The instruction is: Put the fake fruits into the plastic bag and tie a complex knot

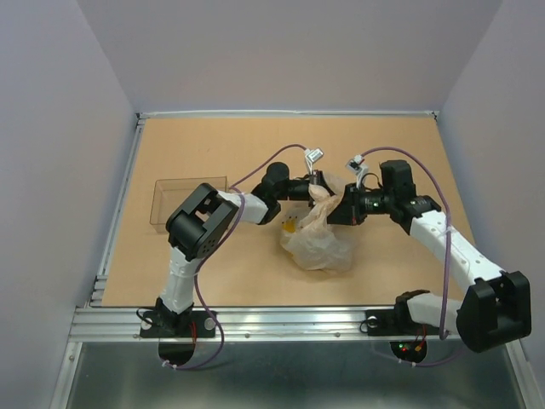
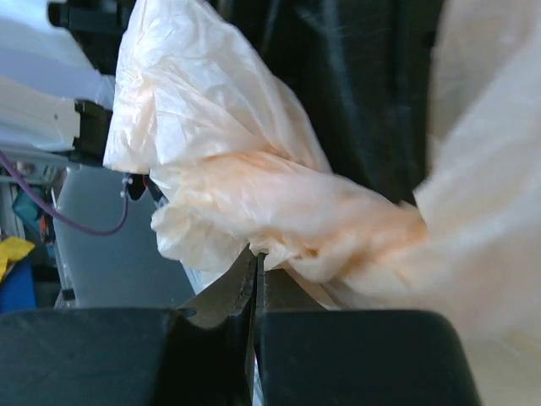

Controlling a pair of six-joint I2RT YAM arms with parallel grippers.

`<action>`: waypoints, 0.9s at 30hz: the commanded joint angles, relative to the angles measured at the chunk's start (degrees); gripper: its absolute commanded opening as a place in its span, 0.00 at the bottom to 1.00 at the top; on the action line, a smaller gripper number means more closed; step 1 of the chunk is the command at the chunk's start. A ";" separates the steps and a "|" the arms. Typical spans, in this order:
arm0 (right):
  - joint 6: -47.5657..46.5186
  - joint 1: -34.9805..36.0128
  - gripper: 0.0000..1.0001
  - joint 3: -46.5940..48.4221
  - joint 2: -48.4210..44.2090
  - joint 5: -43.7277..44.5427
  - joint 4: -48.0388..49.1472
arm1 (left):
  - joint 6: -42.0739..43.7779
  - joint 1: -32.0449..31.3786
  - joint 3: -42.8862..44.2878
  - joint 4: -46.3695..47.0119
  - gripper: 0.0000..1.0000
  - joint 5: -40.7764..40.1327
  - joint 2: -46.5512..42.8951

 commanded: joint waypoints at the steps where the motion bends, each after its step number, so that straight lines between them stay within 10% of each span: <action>1: 0.80 4.01 0.00 -2.08 0.67 0.61 3.10 | -5.33 -1.53 4.44 9.59 0.00 -1.73 1.28; 6: 0.09 4.10 0.01 -1.82 2.00 2.54 3.02 | -8.15 -1.62 2.86 14.61 0.00 -2.08 1.82; 14: -1.92 -4.33 0.53 8.80 -8.10 4.57 -5.14 | -9.30 -1.35 -1.27 17.43 0.00 -1.38 -0.38; 27: -3.86 -8.55 0.25 7.94 -9.44 13.99 -12.18 | -8.07 -1.35 -2.07 15.50 0.00 -0.50 -1.43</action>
